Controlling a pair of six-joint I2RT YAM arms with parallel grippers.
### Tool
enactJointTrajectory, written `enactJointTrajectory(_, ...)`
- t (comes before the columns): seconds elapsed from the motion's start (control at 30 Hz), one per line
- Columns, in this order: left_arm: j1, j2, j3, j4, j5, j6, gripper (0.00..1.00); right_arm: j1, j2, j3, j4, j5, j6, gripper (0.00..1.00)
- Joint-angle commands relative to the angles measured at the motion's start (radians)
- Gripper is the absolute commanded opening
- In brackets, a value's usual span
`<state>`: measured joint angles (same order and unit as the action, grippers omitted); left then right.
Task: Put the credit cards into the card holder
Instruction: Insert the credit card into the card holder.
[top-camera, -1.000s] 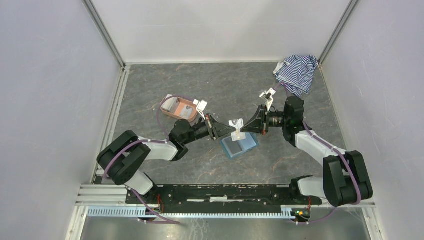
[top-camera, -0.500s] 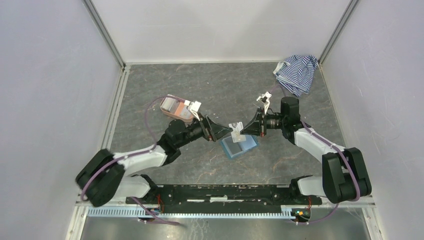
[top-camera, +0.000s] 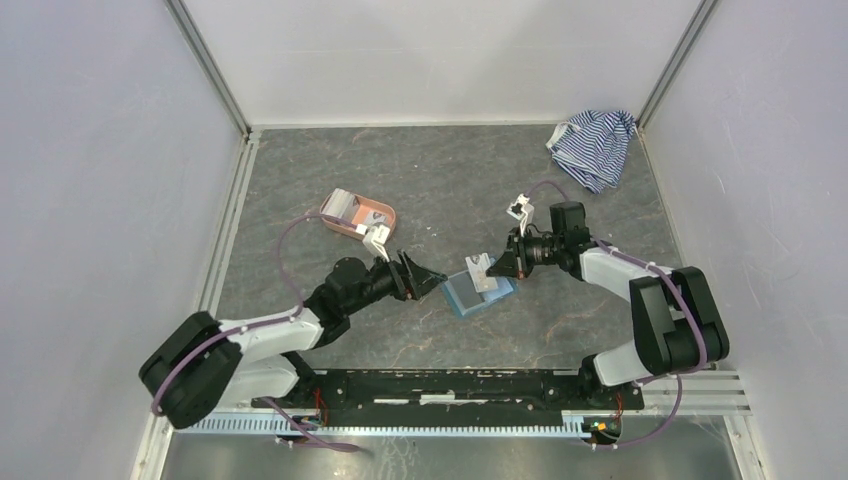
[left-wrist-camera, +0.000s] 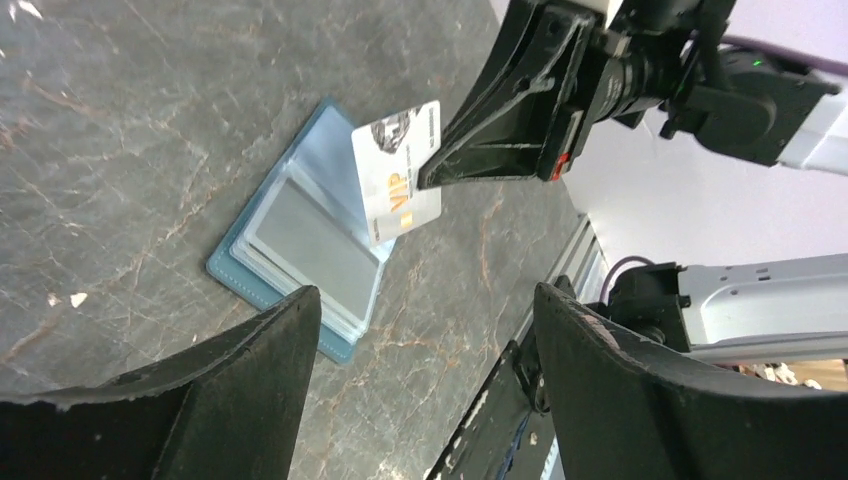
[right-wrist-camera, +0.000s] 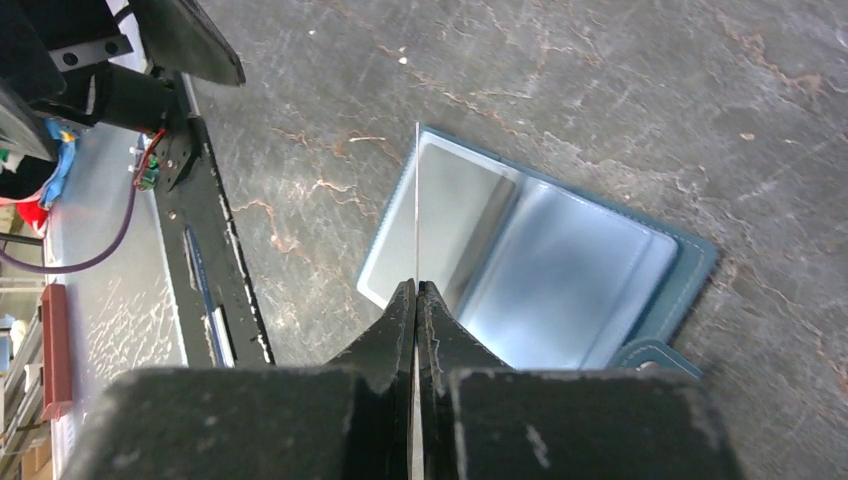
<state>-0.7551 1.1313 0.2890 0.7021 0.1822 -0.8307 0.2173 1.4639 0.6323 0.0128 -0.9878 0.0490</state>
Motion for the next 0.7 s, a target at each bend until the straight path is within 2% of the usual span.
enactJointTrajectory(0.0,-0.013,0.097,0.026,0.169,0.068,-0.074,0.81,-0.017,0.017,0.04,-0.01,0.043,-0.037,0.0)
enactJointTrajectory(0.07,-0.027,0.146,0.034,0.214,0.067,-0.084,0.79,-0.024,0.033,0.04,-0.01,0.038,-0.036,0.0)
enactJointTrajectory(0.3,-0.054,0.34,0.05,0.39,0.091,-0.15,0.56,-0.032,0.095,0.037,0.027,-0.04,0.01,0.0)
enactJointTrajectory(0.53,-0.079,0.509,0.106,0.434,0.108,-0.161,0.5,-0.043,0.116,0.034,0.04,-0.051,0.026,0.0)
enactJointTrajectory(0.67,-0.081,0.586,0.112,0.445,0.098,-0.179,0.43,-0.054,0.139,0.033,0.044,-0.06,0.031,0.0)
